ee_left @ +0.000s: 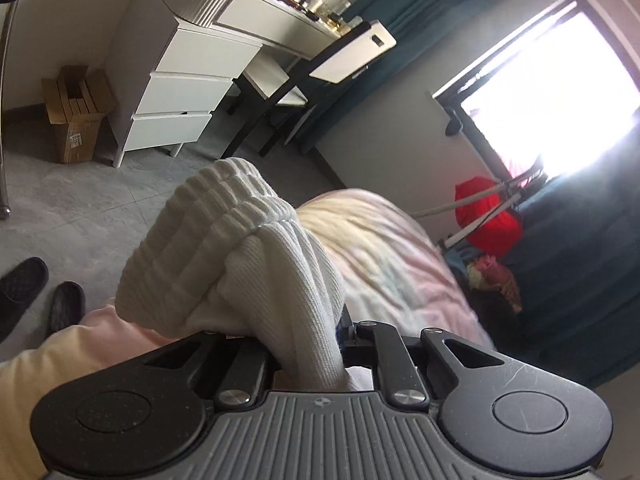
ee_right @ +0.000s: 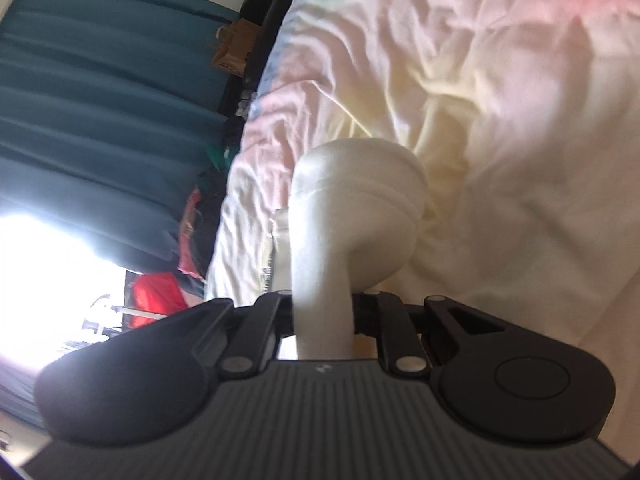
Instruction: Fold clothes
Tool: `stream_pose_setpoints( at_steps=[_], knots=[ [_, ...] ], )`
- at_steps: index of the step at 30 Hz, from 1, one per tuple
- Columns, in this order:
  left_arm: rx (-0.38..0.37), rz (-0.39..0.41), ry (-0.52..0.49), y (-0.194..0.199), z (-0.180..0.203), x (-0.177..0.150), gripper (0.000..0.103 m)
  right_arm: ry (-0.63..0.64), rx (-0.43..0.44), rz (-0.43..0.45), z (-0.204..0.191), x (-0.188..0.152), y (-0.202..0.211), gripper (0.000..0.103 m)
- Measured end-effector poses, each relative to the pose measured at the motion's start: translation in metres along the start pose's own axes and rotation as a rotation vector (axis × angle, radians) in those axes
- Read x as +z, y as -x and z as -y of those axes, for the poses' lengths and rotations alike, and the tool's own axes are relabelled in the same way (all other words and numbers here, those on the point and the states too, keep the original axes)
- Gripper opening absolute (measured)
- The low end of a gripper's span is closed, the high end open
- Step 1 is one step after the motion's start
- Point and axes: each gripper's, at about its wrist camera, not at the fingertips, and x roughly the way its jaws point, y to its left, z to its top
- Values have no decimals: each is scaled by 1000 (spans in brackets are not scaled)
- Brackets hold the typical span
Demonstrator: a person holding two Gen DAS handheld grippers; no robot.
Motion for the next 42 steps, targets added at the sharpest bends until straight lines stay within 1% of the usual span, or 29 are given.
stream_pose_setpoints(
  at_steps=[1, 3, 5, 8, 9, 10, 11, 12, 13, 15, 16, 18, 20, 22, 23, 25, 27, 30, 32, 35, 38, 42],
  knots=[
    [11, -21, -29, -1, -7, -5, 14, 0, -25, -4, 3, -2, -1, 14],
    [17, -62, -39, -8, -21, -13, 17, 1, -86, -21, 5, -4, -6, 16],
    [22, -103, -50, -15, -34, -21, 21, 56, -144, -33, -2, -6, -7, 18],
    [38, -101, -96, -14, -38, -33, 30, 193, -205, -11, -23, -14, 5, 21],
    [44, -100, -112, -13, -40, -38, 40, 234, -224, 1, -29, -18, 11, 23],
    [68, -97, -136, -10, -37, -42, 58, 258, -235, 12, -33, -21, 16, 35],
    [91, -94, -161, -7, -34, -46, 66, 256, -237, 22, -34, -22, 21, 62],
    [94, -87, -196, -3, -30, -51, 74, 248, -237, 34, -35, -23, 27, 77],
    [97, -79, -232, 2, -27, -56, 78, 238, -232, 52, -34, -24, 34, 98],
    [93, -42, -333, 15, -19, -65, 84, 263, -230, 88, -41, -25, 45, 101],
    [97, -37, -383, 21, -14, -70, 87, 283, -230, 104, -44, -26, 50, 101],
    [105, -29, -473, 30, -5, -78, 89, 335, -231, 141, -54, -31, 62, 101],
    [106, -16, -542, 35, 6, -85, 91, 381, -216, 171, -63, -40, 73, 101],
    [113, 7, -591, 37, 21, -89, 95, 416, -199, 194, -72, -51, 85, 101],
    [116, 19, -616, 37, 29, -91, 96, 434, -193, 203, -75, -57, 90, 101],
    [114, 74, -658, 37, 47, -97, 97, 477, -190, 217, -81, -71, 98, 101],
    [86, 126, -700, 33, 71, -104, 97, 519, -192, 229, -86, -83, 102, 101],
    [8, 154, -772, 19, 112, -120, 98, 581, -191, 237, -92, -97, 100, 101],
    [-47, 141, -808, 3, 139, -134, 99, 614, -190, 243, -96, -101, 96, 101],
    [-159, 53, -869, -31, 184, -168, 99, 619, -193, 248, -98, -103, 92, 101],
    [-257, -11, -972, -68, 227, -211, 99, 608, -188, 244, -95, -102, 89, 101],
    [-368, -93, -1116, -116, 278, -279, 99, 607, -207, 267, -93, -104, 85, 101]
  ],
)
